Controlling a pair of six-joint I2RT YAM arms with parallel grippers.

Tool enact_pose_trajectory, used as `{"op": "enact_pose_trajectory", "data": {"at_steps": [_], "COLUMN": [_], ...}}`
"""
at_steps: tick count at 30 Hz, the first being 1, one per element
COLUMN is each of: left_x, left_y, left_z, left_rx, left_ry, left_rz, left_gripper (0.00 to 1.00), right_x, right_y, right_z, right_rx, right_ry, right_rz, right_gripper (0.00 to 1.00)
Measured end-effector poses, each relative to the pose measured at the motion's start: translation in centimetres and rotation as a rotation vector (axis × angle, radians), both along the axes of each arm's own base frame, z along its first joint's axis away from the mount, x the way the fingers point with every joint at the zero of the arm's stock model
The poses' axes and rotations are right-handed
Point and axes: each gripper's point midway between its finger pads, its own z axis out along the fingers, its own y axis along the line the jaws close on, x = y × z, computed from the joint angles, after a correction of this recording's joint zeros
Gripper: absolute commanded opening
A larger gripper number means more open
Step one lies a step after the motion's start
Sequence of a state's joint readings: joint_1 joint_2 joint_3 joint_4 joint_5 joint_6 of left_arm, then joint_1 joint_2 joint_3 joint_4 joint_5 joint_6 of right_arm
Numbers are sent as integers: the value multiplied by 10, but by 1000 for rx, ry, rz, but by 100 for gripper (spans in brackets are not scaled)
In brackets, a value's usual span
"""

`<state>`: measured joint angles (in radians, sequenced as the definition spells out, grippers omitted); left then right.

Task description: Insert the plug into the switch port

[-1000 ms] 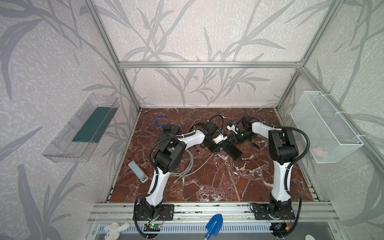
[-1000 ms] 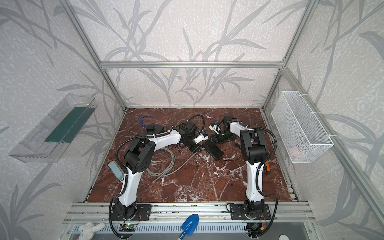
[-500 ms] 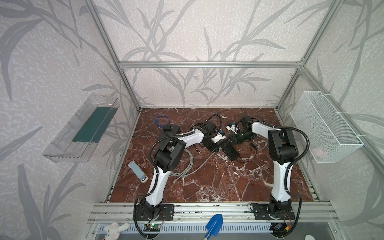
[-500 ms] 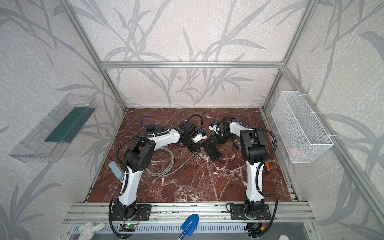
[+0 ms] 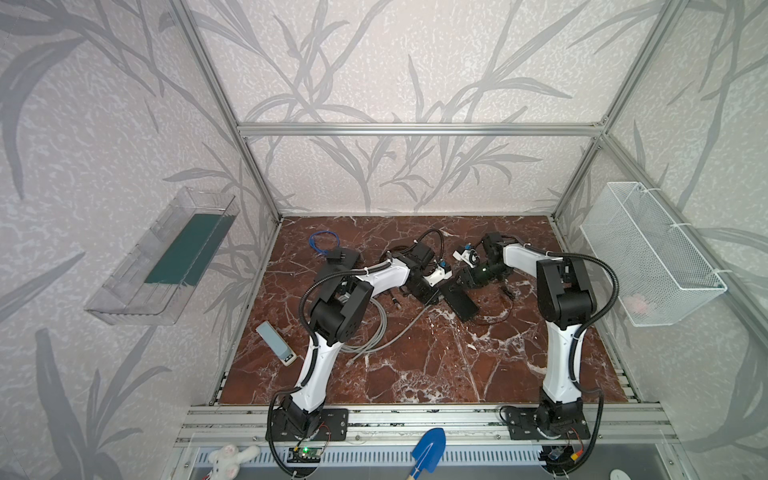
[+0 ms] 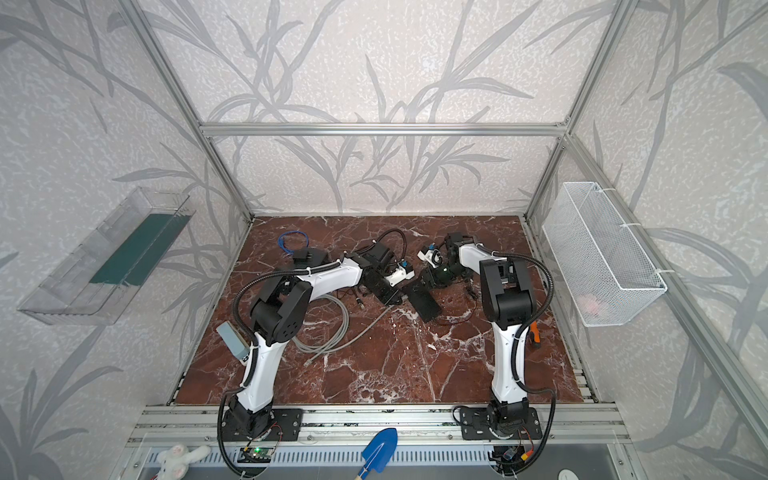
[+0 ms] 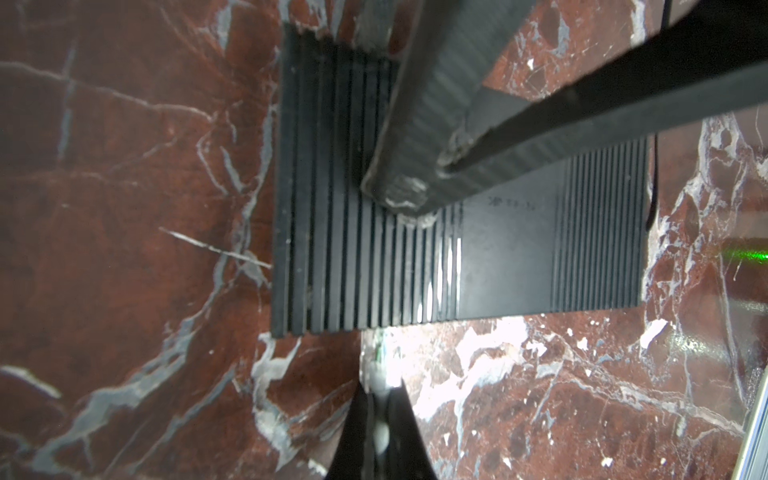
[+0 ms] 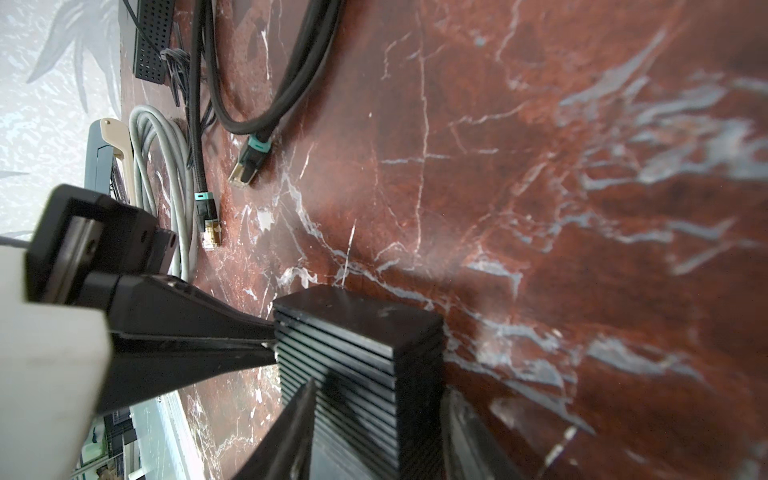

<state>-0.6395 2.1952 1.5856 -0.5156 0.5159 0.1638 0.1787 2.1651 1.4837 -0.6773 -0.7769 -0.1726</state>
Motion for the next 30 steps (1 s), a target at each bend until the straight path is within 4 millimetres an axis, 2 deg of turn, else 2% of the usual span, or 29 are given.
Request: {"op": "enact_pose_trajectory", "data": {"at_steps": [13, 23, 30], "left_x": [1, 1, 1], "left_y": [-2, -4, -9], "left_z": [-1, -2, -2], "left_rx": [66, 57, -1], "left_ry": [40, 74, 33], "left_rz": [22, 70, 68], "left_gripper": [0, 0, 0], "right_x": [0, -1, -1], "right_y": [0, -1, -4], "right_z": [1, 1, 0], "right_rx": [9, 36, 55], "right_ry": [-5, -6, -10], "right_rz": [6, 6, 0], "right_gripper": [49, 49, 48]}}
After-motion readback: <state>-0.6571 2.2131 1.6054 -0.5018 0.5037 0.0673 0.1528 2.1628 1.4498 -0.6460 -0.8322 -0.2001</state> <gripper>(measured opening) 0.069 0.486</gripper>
